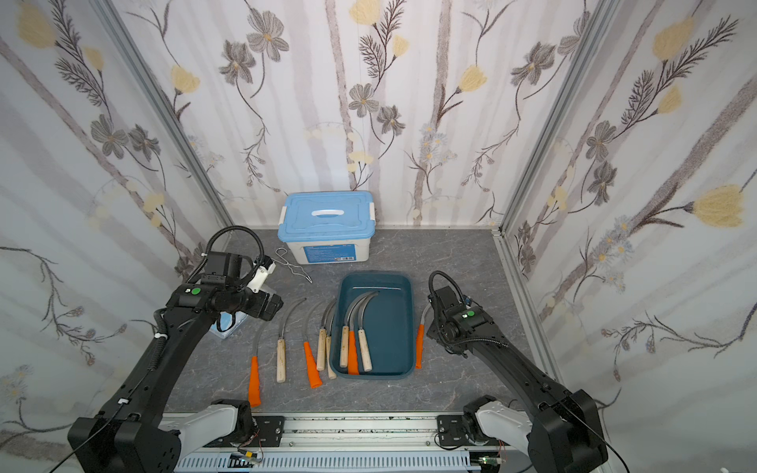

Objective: Put small sickles into storage boxes
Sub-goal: Place the sickle in the storage box, then pick up the sickle at the center of the board.

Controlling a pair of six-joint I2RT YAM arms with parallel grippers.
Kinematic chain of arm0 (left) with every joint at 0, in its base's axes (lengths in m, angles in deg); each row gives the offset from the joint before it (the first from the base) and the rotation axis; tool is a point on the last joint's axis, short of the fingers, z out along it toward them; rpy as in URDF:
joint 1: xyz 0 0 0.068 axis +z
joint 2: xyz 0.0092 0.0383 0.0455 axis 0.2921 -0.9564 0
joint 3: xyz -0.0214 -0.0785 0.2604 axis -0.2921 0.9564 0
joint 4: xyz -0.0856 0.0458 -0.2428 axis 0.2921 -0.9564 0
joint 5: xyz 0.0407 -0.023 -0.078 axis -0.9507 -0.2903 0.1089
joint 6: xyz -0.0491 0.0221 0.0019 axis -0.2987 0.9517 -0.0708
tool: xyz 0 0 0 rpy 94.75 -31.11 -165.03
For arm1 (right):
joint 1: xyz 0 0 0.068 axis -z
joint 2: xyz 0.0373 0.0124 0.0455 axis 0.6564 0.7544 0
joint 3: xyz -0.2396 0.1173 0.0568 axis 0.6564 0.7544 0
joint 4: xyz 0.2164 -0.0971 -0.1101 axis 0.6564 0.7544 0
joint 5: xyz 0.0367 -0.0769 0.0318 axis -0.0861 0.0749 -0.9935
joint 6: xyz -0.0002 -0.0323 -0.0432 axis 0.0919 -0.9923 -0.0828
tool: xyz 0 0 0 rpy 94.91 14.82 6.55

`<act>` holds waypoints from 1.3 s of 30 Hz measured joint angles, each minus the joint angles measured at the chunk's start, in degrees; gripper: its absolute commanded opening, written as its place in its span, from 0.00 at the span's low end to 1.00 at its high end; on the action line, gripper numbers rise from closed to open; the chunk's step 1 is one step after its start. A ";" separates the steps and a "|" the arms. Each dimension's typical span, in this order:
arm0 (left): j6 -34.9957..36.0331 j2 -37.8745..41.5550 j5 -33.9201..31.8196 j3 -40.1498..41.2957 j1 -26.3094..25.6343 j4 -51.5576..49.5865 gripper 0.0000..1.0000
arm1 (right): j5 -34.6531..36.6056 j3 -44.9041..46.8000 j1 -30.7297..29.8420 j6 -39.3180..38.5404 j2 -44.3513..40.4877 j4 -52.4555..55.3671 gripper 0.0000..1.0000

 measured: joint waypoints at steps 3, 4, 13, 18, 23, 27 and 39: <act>0.00 0.00 0.00 0.00 0.00 0.00 1.00 | -1.29 1.97 0.26 0.07 1.03 -2.43 0.60; 0.00 0.00 0.00 -0.02 0.00 0.00 1.00 | -2.10 2.54 0.31 0.04 1.70 -2.89 0.59; -0.02 0.37 -0.04 -0.11 0.00 -0.04 1.00 | -5.07 1.88 0.44 -1.29 8.76 -6.99 0.58; -0.02 1.20 -0.09 0.02 0.00 -0.07 1.00 | -5.49 -0.94 0.44 -2.58 13.03 -8.68 0.57; -0.02 1.57 -0.52 0.22 0.00 -0.13 1.00 | -5.66 -2.38 0.44 -4.02 16.20 -9.05 0.57; -0.02 1.60 -0.55 0.17 0.00 -0.24 1.00 | -5.73 -3.41 0.44 -4.96 19.10 -10.25 0.57; -0.04 0.61 -0.70 -0.76 0.00 -0.94 1.00 | -5.88 -5.55 0.48 -6.88 22.84 -10.73 0.56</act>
